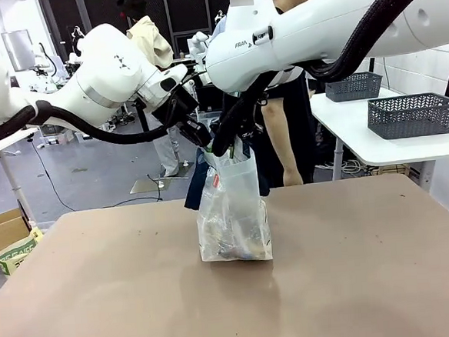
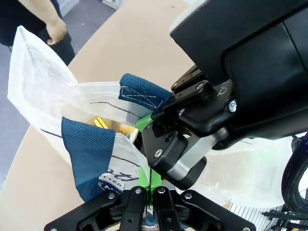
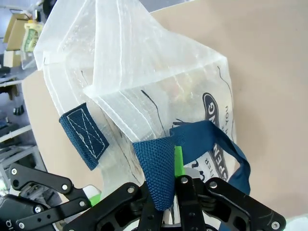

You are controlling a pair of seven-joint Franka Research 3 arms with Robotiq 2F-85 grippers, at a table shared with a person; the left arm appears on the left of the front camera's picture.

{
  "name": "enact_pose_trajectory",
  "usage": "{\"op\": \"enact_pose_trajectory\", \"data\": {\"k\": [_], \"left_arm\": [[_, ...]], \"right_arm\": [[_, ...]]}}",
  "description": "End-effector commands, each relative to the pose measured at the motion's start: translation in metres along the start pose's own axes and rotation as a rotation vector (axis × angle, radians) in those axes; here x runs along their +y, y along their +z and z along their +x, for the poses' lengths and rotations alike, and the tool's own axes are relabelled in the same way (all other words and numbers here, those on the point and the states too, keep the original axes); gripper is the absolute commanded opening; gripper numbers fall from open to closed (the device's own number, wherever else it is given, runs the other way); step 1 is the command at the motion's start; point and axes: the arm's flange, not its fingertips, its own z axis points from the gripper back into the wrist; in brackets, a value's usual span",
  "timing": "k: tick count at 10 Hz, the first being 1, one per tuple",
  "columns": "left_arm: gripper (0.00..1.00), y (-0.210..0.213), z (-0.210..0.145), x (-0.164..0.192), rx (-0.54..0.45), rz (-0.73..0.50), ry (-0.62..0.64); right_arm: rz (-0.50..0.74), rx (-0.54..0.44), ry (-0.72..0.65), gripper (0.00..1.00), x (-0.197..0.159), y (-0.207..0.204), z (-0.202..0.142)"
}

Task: Transfer purchased items from the store into the shopping bag.
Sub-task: Move the Reusable shopping bag to the right side of the table.

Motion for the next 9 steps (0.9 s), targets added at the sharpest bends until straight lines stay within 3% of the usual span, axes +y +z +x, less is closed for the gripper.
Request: {"op": "enact_pose_trajectory", "data": {"k": [1, 3, 5, 7, 8, 9], "left_arm": [[0.00, -0.001, -0.001, 0.001, 0.001, -0.001, 0.002], [0.00, 0.006, 0.000, 0.009, 0.022, 0.027, 0.058], [0.00, 0.013, 0.004, 0.010, 0.079, 0.082, 0.199], [0.00, 0.019, 0.010, 0.010, 0.118, 0.127, 0.434], [0.00, 0.022, 0.012, 0.009, 0.134, 0.173, 0.481], [0.00, 0.022, 0.015, 0.004, 0.132, 0.176, 0.449]], "right_arm": [[0.047, 0.003, -0.019, 0.00, 0.000, 0.002, -0.001], [0.003, 0.002, -0.215, 0.00, 0.007, 0.000, -0.003], [-0.031, -0.047, -0.255, 0.00, 0.011, 0.003, -0.007], [-0.066, -0.079, -0.285, 0.00, 0.013, 0.002, -0.009], [-0.083, -0.096, -0.320, 0.00, 0.015, 0.001, -0.011], [-0.072, -0.101, -0.299, 0.00, 0.018, 0.001, -0.012]]}}
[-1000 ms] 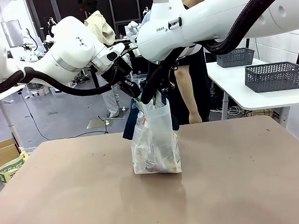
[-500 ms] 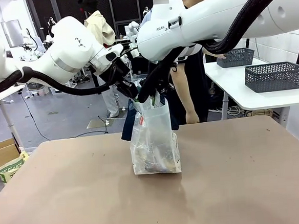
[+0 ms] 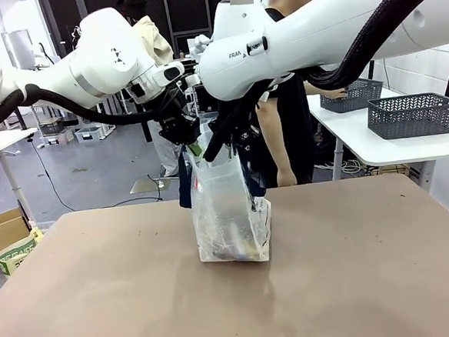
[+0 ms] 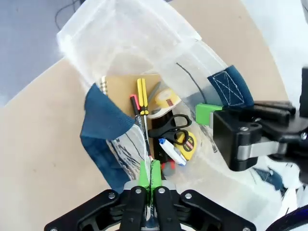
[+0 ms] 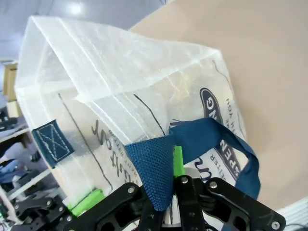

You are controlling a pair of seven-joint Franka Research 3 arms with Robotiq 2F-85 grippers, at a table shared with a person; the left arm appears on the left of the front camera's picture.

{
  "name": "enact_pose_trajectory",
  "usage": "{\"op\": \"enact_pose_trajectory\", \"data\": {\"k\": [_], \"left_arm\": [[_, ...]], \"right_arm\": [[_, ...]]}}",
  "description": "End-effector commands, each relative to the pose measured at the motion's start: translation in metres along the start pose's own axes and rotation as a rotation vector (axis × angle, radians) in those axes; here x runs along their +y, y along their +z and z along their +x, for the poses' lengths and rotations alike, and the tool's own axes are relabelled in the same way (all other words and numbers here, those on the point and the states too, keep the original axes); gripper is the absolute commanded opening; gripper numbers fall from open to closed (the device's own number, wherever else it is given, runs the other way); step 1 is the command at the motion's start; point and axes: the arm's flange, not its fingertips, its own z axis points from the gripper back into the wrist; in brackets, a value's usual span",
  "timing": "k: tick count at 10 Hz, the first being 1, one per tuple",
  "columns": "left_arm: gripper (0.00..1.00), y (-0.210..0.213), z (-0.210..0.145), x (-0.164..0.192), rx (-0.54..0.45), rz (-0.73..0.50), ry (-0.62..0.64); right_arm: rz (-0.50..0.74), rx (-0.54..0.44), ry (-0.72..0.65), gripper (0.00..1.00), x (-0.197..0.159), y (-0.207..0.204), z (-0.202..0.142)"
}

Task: Transfer purchased items from the store into the shopping bag.
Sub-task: Move the Reusable shopping bag to the right side of the table.

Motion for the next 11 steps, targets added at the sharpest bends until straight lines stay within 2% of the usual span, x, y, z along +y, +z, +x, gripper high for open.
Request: {"op": "enact_pose_trajectory", "data": {"k": [1, 3, 4, 6, 9, 10, 11], "left_arm": [[0.00, -0.004, -0.002, 0.004, -0.010, -0.015, -0.046], [0.00, 0.000, 0.000, -0.002, 0.002, 0.001, 0.002], [0.00, -0.002, 0.002, -0.008, -0.002, -0.029, 0.002], [0.00, -0.002, 0.002, -0.008, -0.003, -0.041, 0.048], [0.00, 0.002, -0.003, -0.003, 0.012, -0.054, 0.096], [0.00, -0.004, 0.001, -0.006, 0.001, -0.044, 0.054], [0.00, -0.004, 0.001, -0.006, 0.001, -0.044, 0.054]], "right_arm": [[0.006, 0.011, 0.007, 0.00, -0.002, 0.000, 0.003], [-0.001, 0.000, 0.000, 0.00, 0.000, 0.000, -0.001], [-0.001, 0.017, -0.096, 0.00, 0.004, -0.004, 0.001], [-0.002, 0.012, -0.197, 0.00, 0.009, -0.005, 0.003], [-0.025, 0.046, -0.271, 0.00, 0.010, -0.004, 0.007], [-0.010, 0.012, -0.198, 0.00, 0.002, -0.007, 0.004], [-0.010, 0.012, -0.198, 0.00, 0.002, -0.007, 0.004]]}}
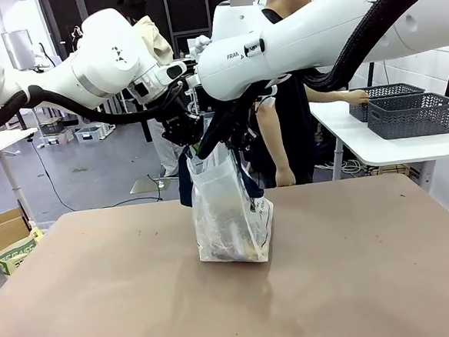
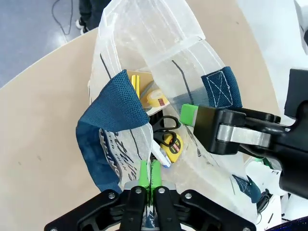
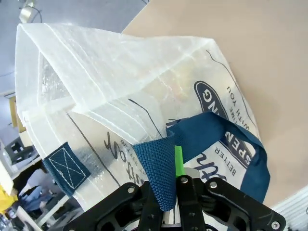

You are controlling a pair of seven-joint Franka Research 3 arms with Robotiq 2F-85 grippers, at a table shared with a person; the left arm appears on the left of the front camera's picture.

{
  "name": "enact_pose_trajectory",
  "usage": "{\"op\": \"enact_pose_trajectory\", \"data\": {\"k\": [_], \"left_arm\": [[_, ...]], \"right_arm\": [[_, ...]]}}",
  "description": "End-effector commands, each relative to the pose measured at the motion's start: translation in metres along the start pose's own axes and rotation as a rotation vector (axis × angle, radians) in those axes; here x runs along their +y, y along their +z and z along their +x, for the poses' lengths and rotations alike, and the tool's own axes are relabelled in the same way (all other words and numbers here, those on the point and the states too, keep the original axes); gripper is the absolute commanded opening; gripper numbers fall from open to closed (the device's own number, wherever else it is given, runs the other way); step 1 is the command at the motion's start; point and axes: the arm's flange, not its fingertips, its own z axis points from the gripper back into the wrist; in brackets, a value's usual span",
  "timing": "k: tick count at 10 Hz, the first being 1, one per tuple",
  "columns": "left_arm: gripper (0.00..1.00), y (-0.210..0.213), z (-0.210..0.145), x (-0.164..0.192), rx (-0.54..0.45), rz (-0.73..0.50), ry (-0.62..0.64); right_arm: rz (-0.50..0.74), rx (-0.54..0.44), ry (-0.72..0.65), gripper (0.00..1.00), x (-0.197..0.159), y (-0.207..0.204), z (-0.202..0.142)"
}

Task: Transfer purchased items from the store into the shopping bag.
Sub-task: Move the Reusable shopping bag to the right side of the table.

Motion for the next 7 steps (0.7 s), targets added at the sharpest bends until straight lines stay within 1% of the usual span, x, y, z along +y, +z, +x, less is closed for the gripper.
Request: {"op": "enact_pose_trajectory", "data": {"k": [1, 2, 3, 6, 7], "left_arm": [[0.00, 0.000, 0.000, -0.001, -0.003, 0.003, -0.013], [0.00, 0.000, 0.000, 0.000, 0.000, 0.000, 0.000], [0.00, 0.001, -0.002, -0.003, 0.017, -0.003, -0.039], [0.00, 0.005, -0.006, -0.005, 0.025, -0.004, -0.070], [0.00, 0.005, -0.006, -0.006, 0.024, -0.011, -0.075]], "right_arm": [[0.009, -0.005, 0.021, 0.00, -0.001, 0.000, -0.001], [0.000, 0.000, 0.000, 0.00, 0.000, 0.000, 0.000], [0.035, 0.069, 0.153, 0.00, -0.001, -0.002, 0.003], [0.038, 0.118, 0.307, 0.00, 0.001, -0.005, 0.014], [0.032, 0.100, 0.298, 0.00, 0.002, -0.006, 0.017]]}}
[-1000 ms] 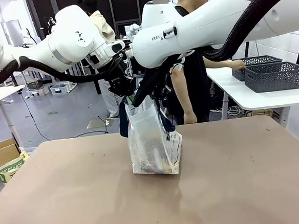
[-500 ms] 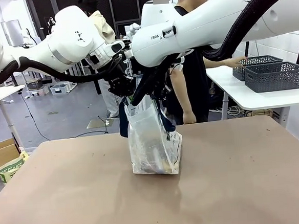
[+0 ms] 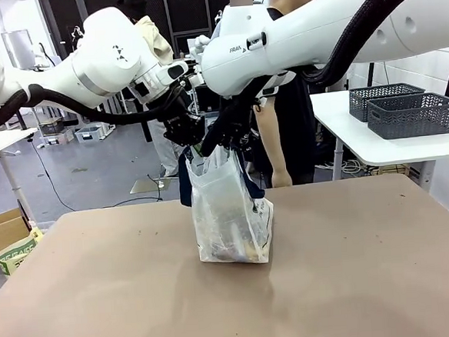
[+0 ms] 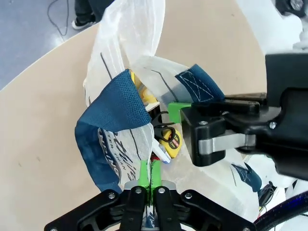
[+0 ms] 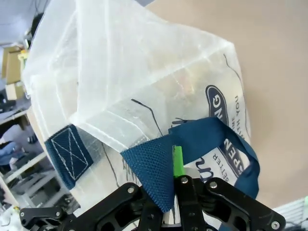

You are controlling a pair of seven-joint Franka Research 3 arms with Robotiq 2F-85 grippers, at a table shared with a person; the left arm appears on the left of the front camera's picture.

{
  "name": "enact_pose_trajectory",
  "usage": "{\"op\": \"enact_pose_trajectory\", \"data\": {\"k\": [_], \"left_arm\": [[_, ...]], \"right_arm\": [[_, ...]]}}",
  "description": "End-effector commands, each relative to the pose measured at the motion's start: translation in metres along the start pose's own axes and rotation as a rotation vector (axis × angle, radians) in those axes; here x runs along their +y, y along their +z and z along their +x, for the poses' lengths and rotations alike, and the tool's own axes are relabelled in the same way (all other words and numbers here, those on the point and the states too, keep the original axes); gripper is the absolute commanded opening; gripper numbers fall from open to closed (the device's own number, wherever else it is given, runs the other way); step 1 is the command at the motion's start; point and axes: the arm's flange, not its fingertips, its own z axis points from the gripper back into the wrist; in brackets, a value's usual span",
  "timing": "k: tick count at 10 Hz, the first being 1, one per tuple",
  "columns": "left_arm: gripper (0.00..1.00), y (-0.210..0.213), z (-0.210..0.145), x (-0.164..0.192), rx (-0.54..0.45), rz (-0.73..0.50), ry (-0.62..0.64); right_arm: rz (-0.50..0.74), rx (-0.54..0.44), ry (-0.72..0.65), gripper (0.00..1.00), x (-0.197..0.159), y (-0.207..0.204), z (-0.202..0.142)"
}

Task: Transfer purchased items from the store into the shopping bag.
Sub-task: Move the Reusable shopping bag to the right side of the table.

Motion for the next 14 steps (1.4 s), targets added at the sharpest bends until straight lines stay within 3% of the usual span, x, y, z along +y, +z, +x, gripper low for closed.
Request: {"op": "enact_pose_trajectory", "data": {"k": [1, 5, 6, 8, 13, 14], "left_arm": [[0.00, 0.005, -0.005, -0.003, 0.005, -0.003, -0.012], [0.00, 0.008, -0.007, -0.008, -0.025, -0.062, 0.073], [0.00, 0.002, 0.000, -0.002, -0.005, -0.010, 0.022], [0.00, 0.002, 0.000, -0.003, -0.008, -0.030, 0.038], [0.98, 0.011, -0.010, -0.019, 0.015, -0.084, -0.004], [1.00, 0.011, -0.014, -0.019, 0.045, -0.072, 0.000]], "right_arm": [[-0.006, 0.010, -0.002, 0.00, 0.003, 0.000, 0.008], [-0.002, -0.030, -0.073, 0.00, 0.008, -0.005, 0.003], [-0.005, -0.029, -0.070, 0.00, 0.009, -0.006, 0.002], [-0.004, -0.025, -0.070, 0.00, 0.010, -0.007, 0.003], [-0.001, -0.038, -0.094, 0.00, 0.011, -0.008, 0.000], [-0.001, -0.038, -0.096, 0.00, 0.010, -0.009, 0.001]]}}
